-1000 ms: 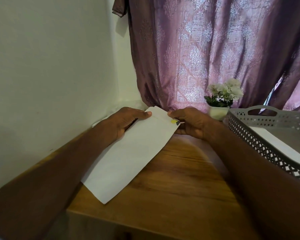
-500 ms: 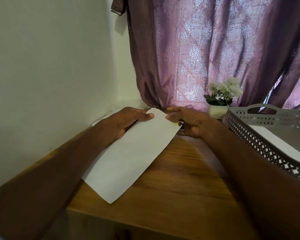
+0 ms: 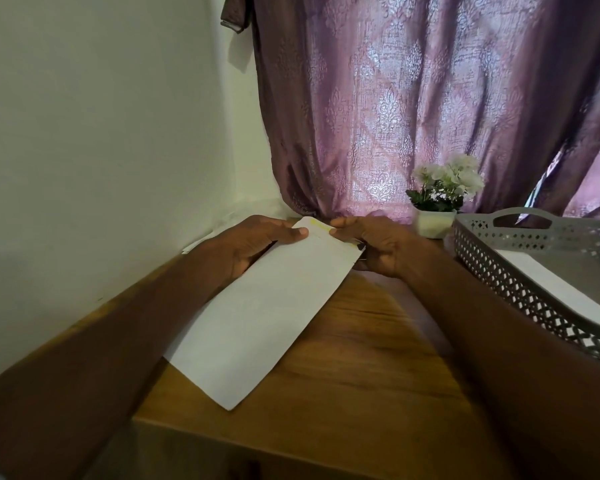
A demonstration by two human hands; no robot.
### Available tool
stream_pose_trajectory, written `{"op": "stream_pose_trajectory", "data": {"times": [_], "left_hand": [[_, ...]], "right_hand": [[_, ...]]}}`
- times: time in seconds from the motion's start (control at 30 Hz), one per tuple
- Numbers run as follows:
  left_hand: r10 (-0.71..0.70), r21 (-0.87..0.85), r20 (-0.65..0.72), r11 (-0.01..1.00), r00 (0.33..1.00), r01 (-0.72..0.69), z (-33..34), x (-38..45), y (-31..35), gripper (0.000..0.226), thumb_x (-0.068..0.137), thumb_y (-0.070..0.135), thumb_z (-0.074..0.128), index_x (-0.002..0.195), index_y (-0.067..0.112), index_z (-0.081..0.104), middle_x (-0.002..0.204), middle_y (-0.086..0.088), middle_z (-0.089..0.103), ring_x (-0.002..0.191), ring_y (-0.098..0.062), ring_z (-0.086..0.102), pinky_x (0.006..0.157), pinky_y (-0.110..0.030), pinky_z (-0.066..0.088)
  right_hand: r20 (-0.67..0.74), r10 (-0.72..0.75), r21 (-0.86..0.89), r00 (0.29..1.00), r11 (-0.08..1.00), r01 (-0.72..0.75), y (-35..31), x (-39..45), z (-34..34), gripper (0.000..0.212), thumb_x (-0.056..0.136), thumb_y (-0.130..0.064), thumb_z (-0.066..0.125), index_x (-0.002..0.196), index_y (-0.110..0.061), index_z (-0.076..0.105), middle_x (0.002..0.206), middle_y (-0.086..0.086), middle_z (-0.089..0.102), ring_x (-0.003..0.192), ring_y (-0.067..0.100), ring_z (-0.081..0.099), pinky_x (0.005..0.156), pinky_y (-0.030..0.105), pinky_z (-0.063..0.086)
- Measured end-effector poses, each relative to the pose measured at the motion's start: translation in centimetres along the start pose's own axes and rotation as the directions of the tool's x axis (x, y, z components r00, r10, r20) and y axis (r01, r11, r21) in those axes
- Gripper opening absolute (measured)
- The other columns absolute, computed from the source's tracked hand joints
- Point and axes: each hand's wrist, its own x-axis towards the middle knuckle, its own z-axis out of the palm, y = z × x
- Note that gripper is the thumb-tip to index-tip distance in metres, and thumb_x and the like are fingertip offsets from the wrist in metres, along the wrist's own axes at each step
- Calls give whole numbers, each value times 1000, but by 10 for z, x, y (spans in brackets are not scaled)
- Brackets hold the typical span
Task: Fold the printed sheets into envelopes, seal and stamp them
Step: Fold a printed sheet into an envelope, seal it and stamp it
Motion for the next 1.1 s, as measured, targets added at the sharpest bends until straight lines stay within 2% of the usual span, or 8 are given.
{"op": "stream_pose_trajectory", "data": {"times": [0.1,0.23,0.43,0.53,0.6,0.8,0.9,1.1], "left_hand": [[-10,-9,18,1000,1000,10,1,-2,0,38,85,23,84,117,6,77,112,-17,79,94,-31,78,82,-38,63],[-34,-41,18,999,999,34,2,-4,0,36,86,23,83,117,5,76,109,-17,79,85,-28,79,71,-35,64],[9,-71,-89,997,996,-16,2,-4,1,24,91,23,78,107,6,78,105,-16,80,84,-28,79,83,-37,61],[12,-79,-135,997,991,-23,2,-4,1,27,95,24,74,112,3,76,109,-18,79,95,-32,76,96,-43,59],[7,-71,-148,997,989,-18,3,-4,1,28,96,23,72,114,3,75,111,-19,78,99,-34,74,100,-45,57],[-2,-50,-168,999,986,-7,4,-3,0,33,96,26,73,120,4,73,114,-18,77,110,-36,73,105,-48,54],[4,-45,-152,999,988,-11,5,-3,0,32,95,28,74,119,6,74,112,-17,78,108,-35,74,103,-47,56],[15,-54,-77,998,997,-19,10,-3,-2,26,96,29,72,113,9,76,108,-13,80,99,-29,77,95,-41,60]], "right_hand": [[24,10,22,1000,1000,-11,0,0,0,19,88,4,72,99,-11,72,118,18,71,95,29,72,63,35,60],[67,-35,27,997,999,33,-2,-4,1,23,91,8,65,95,-15,70,86,8,76,63,17,74,51,27,57],[-105,-216,-192,971,962,193,-3,-5,7,20,88,-25,77,101,-10,79,89,4,74,85,19,67,87,40,59],[-126,-257,-274,958,937,215,-2,-6,10,20,90,-32,76,90,-13,82,64,-9,72,59,5,66,60,25,60],[-126,-285,-301,950,924,238,0,-6,10,22,93,-33,74,87,-13,81,63,-7,73,50,1,64,45,18,51],[-144,-264,-356,954,913,199,0,-9,13,36,93,-47,70,89,-12,79,61,-8,73,46,2,66,40,16,48],[-137,-235,-375,962,912,169,0,-10,13,50,92,-61,64,97,-12,76,84,-1,74,69,12,69,51,22,52],[-142,-155,-311,978,945,105,-3,-9,8,63,82,-79,60,89,-17,70,109,3,73,109,26,65,102,46,52]]}}
